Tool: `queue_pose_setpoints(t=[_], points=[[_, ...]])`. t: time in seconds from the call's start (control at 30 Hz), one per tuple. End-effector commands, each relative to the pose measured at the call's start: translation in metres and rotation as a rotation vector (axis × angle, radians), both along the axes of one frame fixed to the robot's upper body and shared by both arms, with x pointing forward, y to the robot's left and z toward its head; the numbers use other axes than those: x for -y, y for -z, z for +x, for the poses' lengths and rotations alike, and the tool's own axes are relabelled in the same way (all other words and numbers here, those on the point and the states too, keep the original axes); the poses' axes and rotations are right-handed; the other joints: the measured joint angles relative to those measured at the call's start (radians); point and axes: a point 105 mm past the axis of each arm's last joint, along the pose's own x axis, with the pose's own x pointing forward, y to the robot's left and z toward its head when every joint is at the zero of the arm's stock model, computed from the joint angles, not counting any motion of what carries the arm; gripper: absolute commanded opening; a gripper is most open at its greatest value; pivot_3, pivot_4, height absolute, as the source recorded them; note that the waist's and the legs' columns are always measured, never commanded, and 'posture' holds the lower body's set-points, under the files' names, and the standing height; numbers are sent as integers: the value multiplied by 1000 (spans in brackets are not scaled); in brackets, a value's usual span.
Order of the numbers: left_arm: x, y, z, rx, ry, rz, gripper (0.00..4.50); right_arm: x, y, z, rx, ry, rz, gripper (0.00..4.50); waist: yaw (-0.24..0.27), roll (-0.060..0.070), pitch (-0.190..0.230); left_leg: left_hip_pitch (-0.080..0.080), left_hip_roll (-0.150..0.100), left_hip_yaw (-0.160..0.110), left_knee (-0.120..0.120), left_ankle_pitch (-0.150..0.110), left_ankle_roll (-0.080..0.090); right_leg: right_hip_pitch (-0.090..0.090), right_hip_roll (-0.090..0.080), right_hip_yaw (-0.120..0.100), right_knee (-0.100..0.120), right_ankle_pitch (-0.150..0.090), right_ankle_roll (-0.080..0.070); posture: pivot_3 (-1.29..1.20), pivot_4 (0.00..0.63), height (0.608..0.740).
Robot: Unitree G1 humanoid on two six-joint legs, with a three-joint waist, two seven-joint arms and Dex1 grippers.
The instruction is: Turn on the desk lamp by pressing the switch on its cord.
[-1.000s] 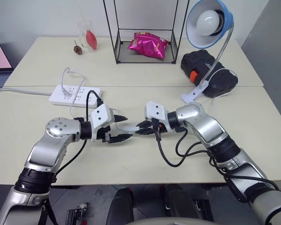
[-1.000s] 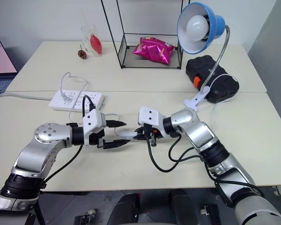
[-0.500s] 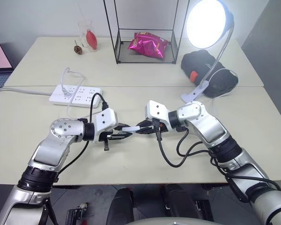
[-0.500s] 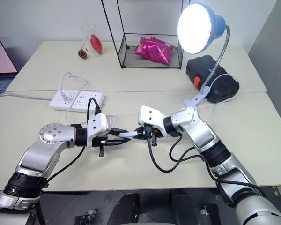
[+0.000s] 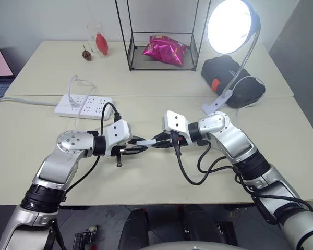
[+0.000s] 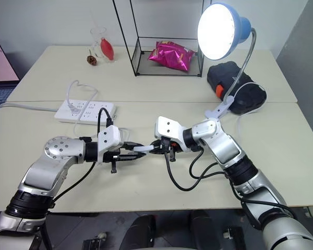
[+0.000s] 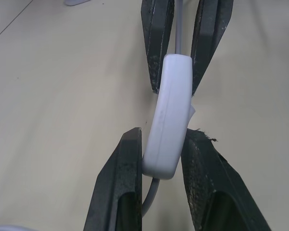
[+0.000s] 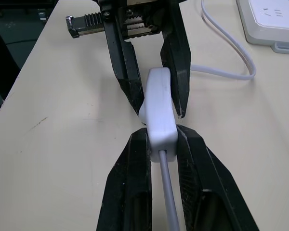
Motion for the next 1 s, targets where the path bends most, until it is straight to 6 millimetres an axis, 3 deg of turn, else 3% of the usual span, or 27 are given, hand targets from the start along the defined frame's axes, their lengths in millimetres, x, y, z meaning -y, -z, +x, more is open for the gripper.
queue_pose_setpoints(t=[0.03, 0.2, 0.43, 0.63, 0.97, 1.0], points=[[0, -16, 3, 81, 4, -39, 2260, -9, -7, -10, 5, -58, 29, 362, 0, 0, 0, 0, 0, 0, 0, 0, 0, 0, 0, 0, 0, 0, 0, 0, 150, 740], [-1, -20, -5, 81, 25, -32, 3287, -11, -7, -9, 10, -58, 34, 362, 0, 0, 0, 0, 0, 0, 0, 0, 0, 0, 0, 0, 0, 0, 0, 0, 150, 740], [-16, -38, -16, 104, -37, -49, 3290, -11, 0, 4, 32, -26, 30, 362, -1, 0, 0, 0, 0, 0, 0, 0, 0, 0, 0, 0, 0, 0, 0, 0, 150, 740], [-40, -38, -35, 53, -118, -22, 3290, -8, 15, 27, 66, 44, 18, 362, -3, 0, 0, 1, 0, 0, 0, 0, 0, 0, 0, 0, 0, 0, 0, 0, 150, 740], [-41, -33, -46, 20, -135, -11, 3290, -5, 24, 43, 80, 59, 3, 362, 0, 0, 0, 0, 0, 0, 0, 0, 0, 0, 0, 0, 0, 0, 0, 0, 150, 740], [-41, -32, -46, 18, -132, -5, 3290, -5, 24, 44, 79, 59, 1, 712, 0, 0, 0, 0, 0, 0, 0, 0, 0, 0, 0, 0, 0, 0, -1, 0, 150, 740]])
